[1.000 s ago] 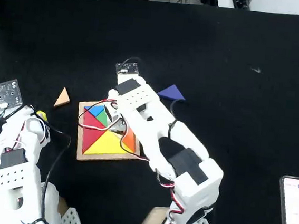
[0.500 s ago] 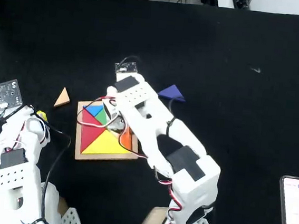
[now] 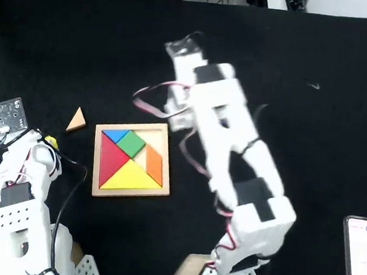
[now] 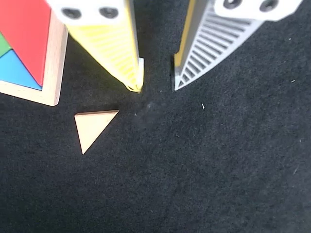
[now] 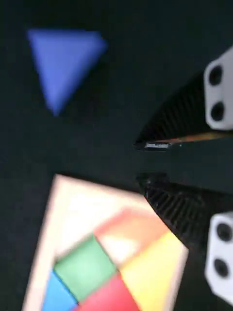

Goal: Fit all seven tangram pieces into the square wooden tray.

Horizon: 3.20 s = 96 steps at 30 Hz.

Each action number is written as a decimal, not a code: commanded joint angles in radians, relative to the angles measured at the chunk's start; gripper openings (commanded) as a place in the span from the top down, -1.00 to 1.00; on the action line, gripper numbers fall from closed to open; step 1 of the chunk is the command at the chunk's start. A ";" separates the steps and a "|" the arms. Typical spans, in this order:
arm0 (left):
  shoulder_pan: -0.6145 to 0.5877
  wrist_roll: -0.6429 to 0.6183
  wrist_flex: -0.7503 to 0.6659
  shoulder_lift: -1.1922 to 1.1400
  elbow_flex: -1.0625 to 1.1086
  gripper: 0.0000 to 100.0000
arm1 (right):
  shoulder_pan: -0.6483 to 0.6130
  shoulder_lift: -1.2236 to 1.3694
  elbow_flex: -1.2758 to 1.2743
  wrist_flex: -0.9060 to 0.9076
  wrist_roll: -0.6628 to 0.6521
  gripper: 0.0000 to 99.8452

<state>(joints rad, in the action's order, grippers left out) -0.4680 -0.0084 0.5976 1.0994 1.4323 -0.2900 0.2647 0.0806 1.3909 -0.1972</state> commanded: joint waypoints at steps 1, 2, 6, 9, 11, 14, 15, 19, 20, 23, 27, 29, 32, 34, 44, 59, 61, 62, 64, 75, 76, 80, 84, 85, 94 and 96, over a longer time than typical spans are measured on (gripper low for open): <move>0.013 0.009 -0.020 0.011 -0.002 0.77 | 0.109 0.044 0.042 -0.129 -0.437 0.84; 0.013 0.009 -0.020 0.011 -0.002 0.77 | 0.120 0.077 0.050 -0.147 -0.486 0.83; 0.016 0.009 -0.020 0.011 -0.002 0.77 | 0.129 0.183 0.067 -0.189 -0.628 0.55; 0.016 0.009 -0.020 0.011 -0.002 0.77 | 0.127 0.252 0.105 -0.187 -0.723 0.34; 0.016 0.009 -0.020 0.011 -0.002 0.77 | 0.129 0.289 0.136 -0.186 -0.796 0.32; 0.016 0.009 -0.020 0.011 -0.002 0.77 | 0.129 0.338 0.185 -0.186 -0.861 0.37; 0.016 0.011 -0.020 0.011 -0.002 0.77 | 0.129 0.354 0.202 -0.186 -0.870 0.39; 0.015 0.011 -0.020 0.011 -0.002 0.77 | 0.141 0.420 0.274 -0.184 -0.875 0.47; 0.013 0.011 -0.020 0.011 -0.002 0.77 | 0.149 0.435 0.289 -0.184 -0.875 0.49; 0.013 0.011 -0.020 0.011 -0.002 0.77 | 0.170 0.473 0.331 -0.155 -0.898 0.52; 0.015 0.011 -0.020 0.011 -0.002 0.77 | 0.187 0.512 0.404 -0.064 -0.934 0.56; 0.015 0.011 -0.020 0.011 -0.002 0.77 | 0.196 0.532 0.443 -0.040 -0.939 0.61; 0.015 0.011 -0.020 0.011 -0.002 0.77 | 0.201 0.562 0.486 -0.014 -0.939 0.68; 0.015 0.011 -0.020 0.011 -0.002 0.77 | 0.198 0.578 0.506 -0.005 -0.939 0.71; 0.013 0.011 -0.020 0.011 -0.002 0.77 | 0.183 0.581 0.654 0.144 -0.933 0.77; 0.010 0.011 -0.020 0.011 -0.002 0.77 | -0.043 0.521 0.986 0.376 -0.566 0.80; -0.002 0.011 -0.017 0.011 -0.002 0.77 | -0.101 0.476 0.926 0.376 -0.509 0.80; -0.016 0.011 -0.015 0.011 -0.002 0.77 | -0.127 0.450 0.885 0.376 -0.485 0.80; -0.033 0.009 -0.012 0.011 -0.005 0.77 | -0.175 0.389 0.788 0.376 -0.436 0.80; -0.030 0.009 -0.017 0.011 -0.005 0.77 | -0.239 0.153 0.188 0.041 -0.265 0.80; -0.030 0.009 -0.017 0.011 -0.005 0.77 | -0.241 0.143 0.156 0.009 -0.252 0.80; -0.028 0.009 -0.017 0.011 -0.005 0.77 | -0.259 0.142 0.113 -0.058 -0.222 0.80; -0.028 0.009 -0.018 0.011 -0.005 0.77 | -0.279 0.165 0.116 -0.086 -0.222 0.80; -0.028 0.009 -0.018 0.011 -0.005 0.77 | -0.281 0.173 0.117 -0.098 -0.222 0.80; -0.028 0.009 -0.018 0.011 -0.005 0.77 | -0.296 0.234 0.154 -0.101 -0.150 0.76; -0.028 0.009 -0.018 0.011 -0.005 0.77 | -0.296 0.245 0.159 -0.100 -0.146 0.65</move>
<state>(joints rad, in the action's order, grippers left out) -0.4910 -0.0069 0.5976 1.0994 1.4323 -0.5723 0.5178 0.1880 1.2958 -0.3598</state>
